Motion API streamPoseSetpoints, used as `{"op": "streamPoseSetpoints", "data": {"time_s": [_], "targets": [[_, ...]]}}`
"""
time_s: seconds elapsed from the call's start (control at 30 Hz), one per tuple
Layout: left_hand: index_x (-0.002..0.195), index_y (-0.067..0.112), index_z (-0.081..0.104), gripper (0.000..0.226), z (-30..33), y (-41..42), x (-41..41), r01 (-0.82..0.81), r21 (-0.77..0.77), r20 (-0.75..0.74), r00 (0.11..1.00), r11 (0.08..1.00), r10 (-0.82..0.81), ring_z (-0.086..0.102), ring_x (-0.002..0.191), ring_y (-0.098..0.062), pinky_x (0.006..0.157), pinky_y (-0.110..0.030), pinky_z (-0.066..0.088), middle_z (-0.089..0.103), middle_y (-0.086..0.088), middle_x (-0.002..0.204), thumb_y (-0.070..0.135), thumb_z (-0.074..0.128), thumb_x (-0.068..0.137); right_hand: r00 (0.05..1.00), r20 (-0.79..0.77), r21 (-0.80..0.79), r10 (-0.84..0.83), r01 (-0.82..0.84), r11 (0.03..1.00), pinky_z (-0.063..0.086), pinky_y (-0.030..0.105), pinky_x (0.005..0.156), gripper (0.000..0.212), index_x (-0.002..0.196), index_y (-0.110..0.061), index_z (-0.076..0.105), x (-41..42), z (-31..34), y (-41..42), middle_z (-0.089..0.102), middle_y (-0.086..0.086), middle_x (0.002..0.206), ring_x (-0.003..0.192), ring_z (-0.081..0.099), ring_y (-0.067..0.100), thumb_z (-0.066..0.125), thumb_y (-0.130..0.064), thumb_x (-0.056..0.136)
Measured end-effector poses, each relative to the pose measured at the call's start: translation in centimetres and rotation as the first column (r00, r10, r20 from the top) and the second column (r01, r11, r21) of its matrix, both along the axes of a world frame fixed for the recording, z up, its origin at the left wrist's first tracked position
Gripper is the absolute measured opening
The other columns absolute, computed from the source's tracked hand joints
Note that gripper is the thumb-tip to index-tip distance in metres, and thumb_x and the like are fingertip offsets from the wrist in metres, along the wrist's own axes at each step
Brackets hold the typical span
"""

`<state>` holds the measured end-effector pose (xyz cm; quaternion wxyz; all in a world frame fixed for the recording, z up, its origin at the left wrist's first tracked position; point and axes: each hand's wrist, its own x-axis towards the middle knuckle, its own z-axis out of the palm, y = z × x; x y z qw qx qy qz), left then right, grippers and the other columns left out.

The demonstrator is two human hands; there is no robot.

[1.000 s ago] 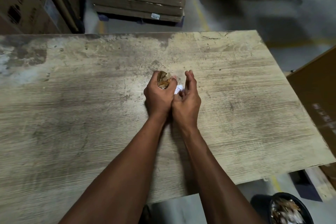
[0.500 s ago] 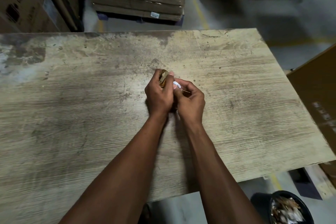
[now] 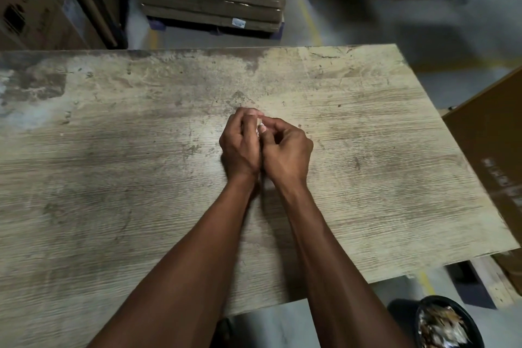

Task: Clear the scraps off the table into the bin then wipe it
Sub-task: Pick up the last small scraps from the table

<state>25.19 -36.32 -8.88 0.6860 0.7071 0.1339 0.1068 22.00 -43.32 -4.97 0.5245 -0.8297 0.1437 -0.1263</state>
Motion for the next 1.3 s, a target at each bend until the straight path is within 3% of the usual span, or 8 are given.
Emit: {"op": "streamPoseSetpoints", "data": {"time_s": [0.17, 0.37, 0.53, 0.67, 0.77, 1.07, 1.2, 1.3], "targets": [[0.087, 0.032, 0.074, 0.020, -0.3, -0.2, 0.3, -0.039, 0.063, 0.041, 0.998, 0.997, 0.036, 0.074, 0.092, -0.017, 0.082, -0.045, 0.061, 0.077, 0.008, 0.096, 0.043, 0.058, 0.090, 0.997, -0.033, 0.008, 0.072, -0.072, 0.997, 0.058, 0.020, 0.087, 0.029, 0.113, -0.020, 0.081, -0.2, -0.3, -1.0, 0.083, -0.008, 0.096, 0.089, 0.076, 0.001, 0.070, -0.002, 0.093], [0.088, 0.030, 0.074, 0.015, -1.0, -0.2, 0.5, -0.031, 0.091, 0.020, 0.999, 0.995, 0.029, 0.072, 0.083, -0.022, 0.076, -0.044, 0.060, 0.075, 0.008, 0.090, 0.042, 0.064, 0.089, 1.000, -0.014, -0.063, -0.026, 0.025, 0.998, 0.048, 0.006, 0.069, 0.016, 0.102, -0.014, 0.071, -0.4, -0.9, -2.2, 0.073, -0.007, 0.092, 0.074, 0.069, -0.001, 0.078, -0.005, 0.091], [0.082, 0.026, 0.073, 0.015, 0.1, -0.4, 0.1, -0.121, -0.062, -0.010, 0.993, 0.991, 0.121, 0.064, 0.066, -0.008, 0.066, -0.031, 0.051, 0.070, 0.014, 0.073, 0.030, 0.062, 0.091, 0.994, -0.060, -0.215, 0.088, -0.099, 0.972, 0.059, 0.042, 0.097, 0.021, 0.117, -0.016, 0.076, -2.4, -2.7, -4.2, 0.078, 0.000, 0.105, 0.099, 0.074, 0.016, 0.075, -0.014, 0.096], [0.079, 0.026, 0.072, 0.017, 0.4, -0.2, 0.4, -0.177, -0.157, -0.019, 0.984, 0.972, 0.177, 0.068, 0.074, -0.002, 0.073, -0.026, 0.050, 0.074, 0.016, 0.080, 0.026, 0.059, 0.089, 0.973, -0.118, -0.372, 0.197, -0.227, 0.900, 0.037, 0.027, 0.103, 0.051, 0.130, -0.013, 0.072, -3.7, -4.4, -3.7, 0.065, 0.008, 0.128, 0.119, 0.057, 0.027, 0.083, -0.039, 0.088], [0.079, 0.027, 0.072, 0.017, 0.6, -0.3, 0.3, -0.157, -0.157, -0.005, 0.987, 0.975, 0.158, 0.067, 0.074, -0.003, 0.072, -0.026, 0.050, 0.075, 0.014, 0.082, 0.025, 0.058, 0.090, 0.982, -0.063, -0.412, 0.180, -0.190, 0.891, 0.035, 0.031, 0.097, 0.032, 0.116, -0.016, 0.074, -3.7, -5.2, -2.9, 0.060, 0.004, 0.121, 0.113, 0.053, 0.029, 0.081, -0.034, 0.091], [0.073, 0.027, 0.073, 0.022, 0.7, -0.1, 0.3, -0.162, -0.290, 0.012, 0.985, 0.943, 0.173, 0.062, 0.071, -0.015, 0.070, -0.036, 0.048, 0.070, 0.007, 0.076, 0.024, 0.061, 0.091, 0.999, -0.037, -0.041, 0.016, -0.017, 0.999, 0.054, 0.016, 0.070, 0.013, 0.091, -0.017, 0.067, -2.7, -2.4, -3.8, 0.076, -0.007, 0.082, 0.073, 0.072, 0.003, 0.072, -0.008, 0.099], [0.072, 0.025, 0.075, 0.019, 0.4, 0.1, 0.8, -0.168, -0.362, -0.002, 0.984, 0.917, 0.179, 0.057, 0.077, -0.028, 0.072, -0.048, 0.044, 0.068, -0.001, 0.077, 0.027, 0.063, 0.086, 0.993, -0.111, 0.391, -0.039, 0.080, 0.917, 0.068, 0.049, 0.085, 0.017, 0.104, -0.018, 0.076, -1.4, -2.4, -2.6, 0.082, 0.004, 0.099, 0.089, 0.081, 0.022, 0.061, -0.012, 0.109], [0.073, 0.020, 0.075, 0.019, 0.7, 0.2, 0.9, -0.180, -0.446, -0.020, 0.981, 0.877, 0.191, 0.059, 0.074, -0.022, 0.071, -0.038, 0.046, 0.068, 0.000, 0.075, 0.020, 0.062, 0.087, 0.995, -0.093, 0.272, 0.046, -0.019, 0.962, 0.063, 0.051, 0.096, 0.027, 0.118, -0.031, 0.078, -1.0, -2.3, -0.2, 0.082, -0.005, 0.111, 0.104, 0.078, 0.021, 0.054, -0.025, 0.106]]}}
